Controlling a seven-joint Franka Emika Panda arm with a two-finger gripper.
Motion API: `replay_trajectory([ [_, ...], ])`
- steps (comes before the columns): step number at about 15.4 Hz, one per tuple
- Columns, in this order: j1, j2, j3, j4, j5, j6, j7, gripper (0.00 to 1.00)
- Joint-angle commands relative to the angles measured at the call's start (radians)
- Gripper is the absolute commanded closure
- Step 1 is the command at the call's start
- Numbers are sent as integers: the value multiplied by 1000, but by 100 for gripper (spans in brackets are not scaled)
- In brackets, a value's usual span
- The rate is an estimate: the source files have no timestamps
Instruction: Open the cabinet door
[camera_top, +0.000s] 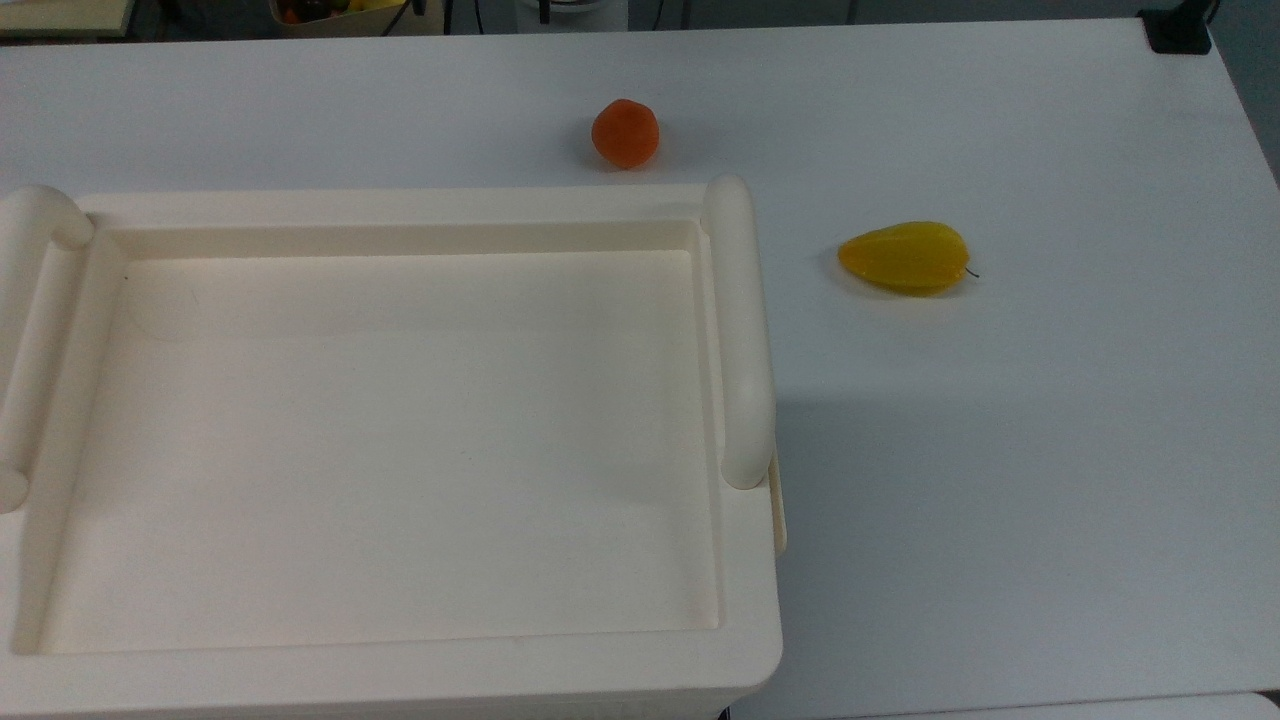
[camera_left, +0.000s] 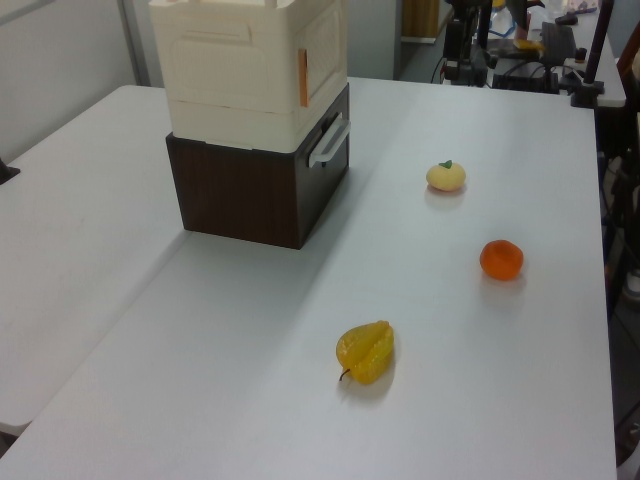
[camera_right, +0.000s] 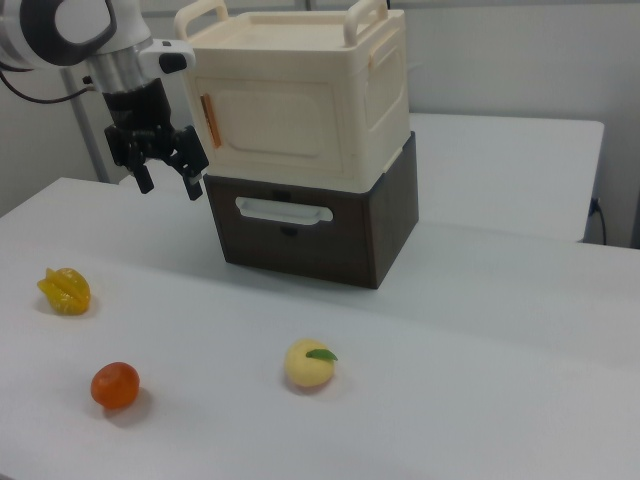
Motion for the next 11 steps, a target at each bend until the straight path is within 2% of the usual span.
replay_trajectory([
  [1,2,-8,-1,-13,4,16,7,0],
  [6,10,8,-1,-10,6,28,7,0],
  [11,37,77,1,78,20,47,7,0],
])
